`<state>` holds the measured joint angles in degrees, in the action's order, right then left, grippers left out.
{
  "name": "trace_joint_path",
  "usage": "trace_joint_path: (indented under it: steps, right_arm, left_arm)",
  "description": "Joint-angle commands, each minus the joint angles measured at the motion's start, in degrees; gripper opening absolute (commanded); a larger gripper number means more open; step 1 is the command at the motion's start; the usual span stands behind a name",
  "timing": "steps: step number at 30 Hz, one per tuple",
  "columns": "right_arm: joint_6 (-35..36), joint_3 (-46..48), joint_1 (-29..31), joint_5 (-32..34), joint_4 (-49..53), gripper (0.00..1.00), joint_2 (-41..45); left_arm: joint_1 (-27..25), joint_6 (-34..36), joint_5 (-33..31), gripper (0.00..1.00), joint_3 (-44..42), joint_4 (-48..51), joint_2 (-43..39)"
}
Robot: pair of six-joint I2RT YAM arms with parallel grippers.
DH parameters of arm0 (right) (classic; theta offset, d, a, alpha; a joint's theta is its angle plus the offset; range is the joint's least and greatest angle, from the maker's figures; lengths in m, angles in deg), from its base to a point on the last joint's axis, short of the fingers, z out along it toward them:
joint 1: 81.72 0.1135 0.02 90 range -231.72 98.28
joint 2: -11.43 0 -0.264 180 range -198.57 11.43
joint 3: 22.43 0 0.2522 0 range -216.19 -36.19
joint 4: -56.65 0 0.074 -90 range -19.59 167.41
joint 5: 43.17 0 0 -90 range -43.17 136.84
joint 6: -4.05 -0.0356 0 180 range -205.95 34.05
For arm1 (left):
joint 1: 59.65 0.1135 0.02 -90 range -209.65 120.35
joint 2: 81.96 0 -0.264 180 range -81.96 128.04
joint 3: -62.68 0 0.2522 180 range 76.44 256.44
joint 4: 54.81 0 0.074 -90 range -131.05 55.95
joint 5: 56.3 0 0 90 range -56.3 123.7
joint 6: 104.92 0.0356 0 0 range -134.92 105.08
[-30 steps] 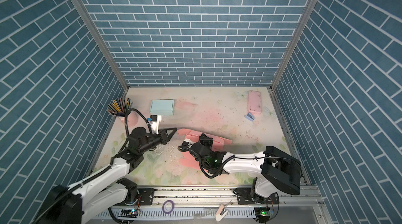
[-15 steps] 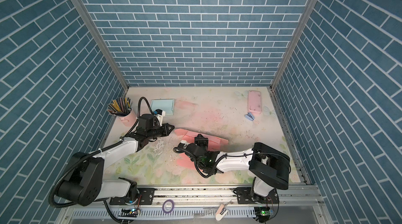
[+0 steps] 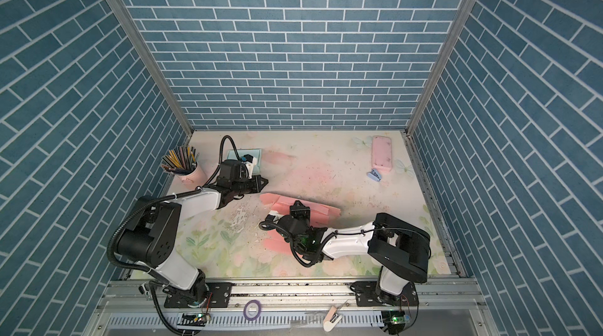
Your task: Fold the paper box
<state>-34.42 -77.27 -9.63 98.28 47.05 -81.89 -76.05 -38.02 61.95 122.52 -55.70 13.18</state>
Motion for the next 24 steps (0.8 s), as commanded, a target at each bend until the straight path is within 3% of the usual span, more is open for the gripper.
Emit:
trace_joint_path:
  steps: [1,14,24]
  right_arm:
    - [2.7,0.7,-0.1,-1.1,0.5,0.00,-1.1]
    - [2.6,0.2,-0.3,-1.0,0.6,0.00,-1.5]
    - [3.0,0.5,0.0,-0.6,-0.9,0.00,-1.5]
  left_arm:
    - [-0.1,1.6,2.9,0.08,0.5,-1.4,1.2]
    - [-3.7,-0.5,3.9,0.08,-10.3,-3.8,-6.6]
    - [-4.6,-0.4,3.7,0.08,-13.2,-2.8,-11.0]
